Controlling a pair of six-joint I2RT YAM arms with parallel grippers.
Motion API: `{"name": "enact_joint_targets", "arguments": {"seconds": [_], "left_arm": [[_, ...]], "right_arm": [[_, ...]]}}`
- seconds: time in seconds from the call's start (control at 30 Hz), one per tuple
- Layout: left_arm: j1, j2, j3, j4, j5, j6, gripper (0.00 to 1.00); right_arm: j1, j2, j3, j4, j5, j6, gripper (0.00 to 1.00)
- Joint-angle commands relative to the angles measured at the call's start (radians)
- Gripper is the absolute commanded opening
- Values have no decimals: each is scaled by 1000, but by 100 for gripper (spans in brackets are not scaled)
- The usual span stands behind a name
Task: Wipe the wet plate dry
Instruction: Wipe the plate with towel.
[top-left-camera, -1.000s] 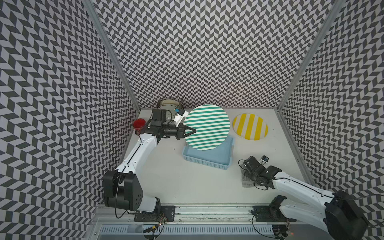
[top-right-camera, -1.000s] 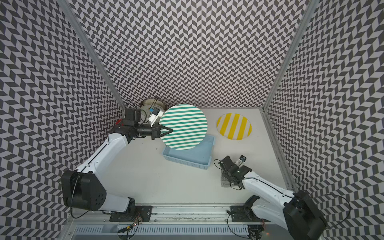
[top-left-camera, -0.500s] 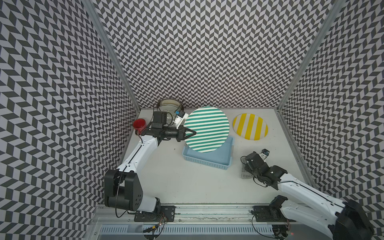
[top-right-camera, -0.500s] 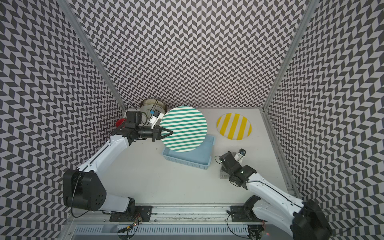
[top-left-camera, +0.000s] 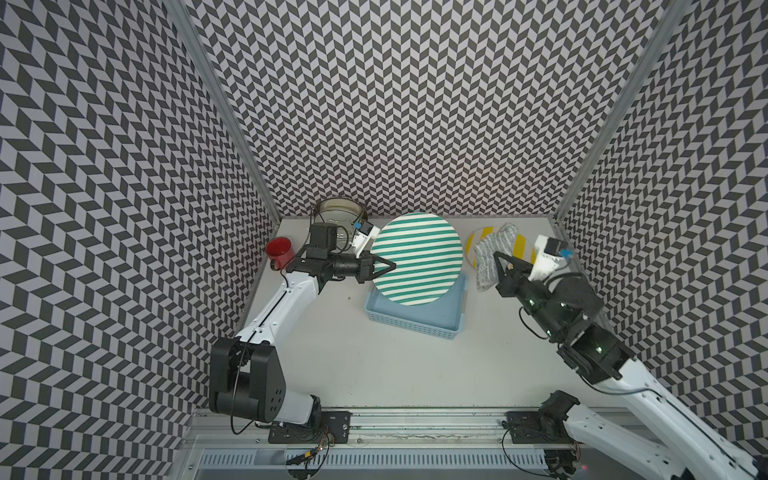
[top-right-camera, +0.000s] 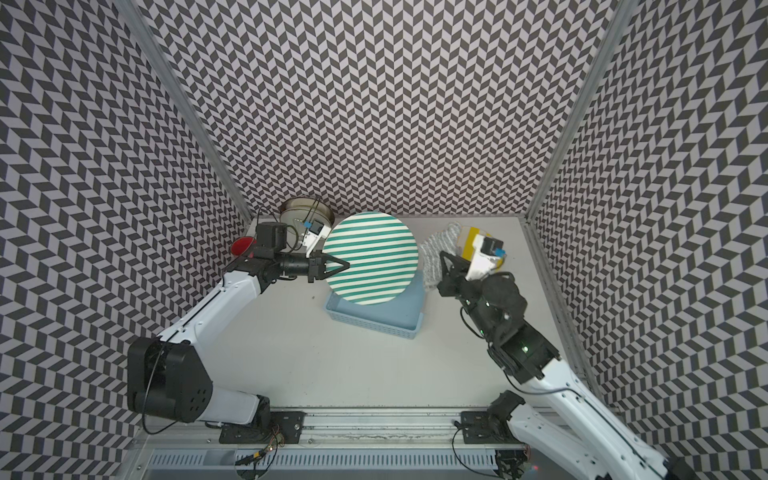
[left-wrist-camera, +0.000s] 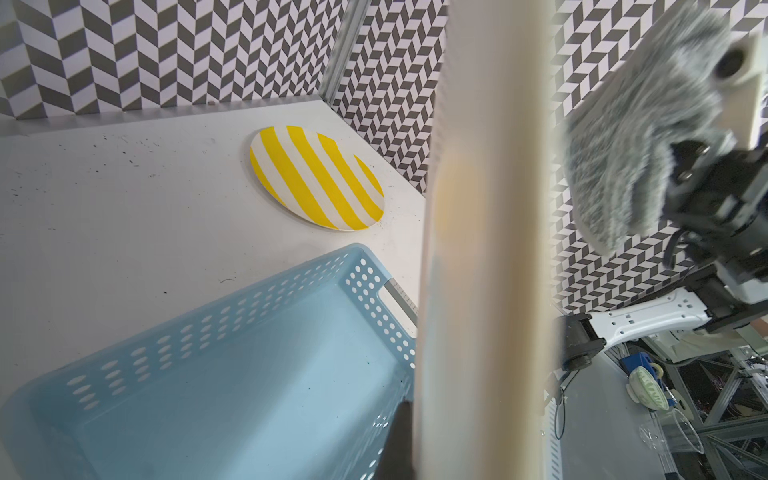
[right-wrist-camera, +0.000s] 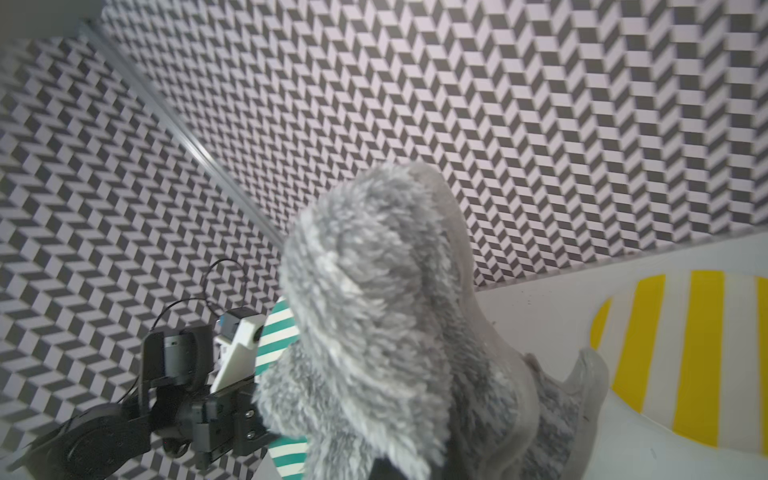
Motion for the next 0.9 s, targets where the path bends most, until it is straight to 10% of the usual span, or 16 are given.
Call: {"name": "enact_joint_targets", "arguments": {"seconds": [0.0,0.47,0.87], "left_arm": [[-9,-23,9,48,48,2,0],[-21,-30,7,29,55,27,0],[-23,-42,4,33,65,29,0]], "right_arm": [[43,213,182,15,-142,-117,0],[230,795,688,-40,123,-174,0],[106,617,419,-55,340,-11,0]]}}
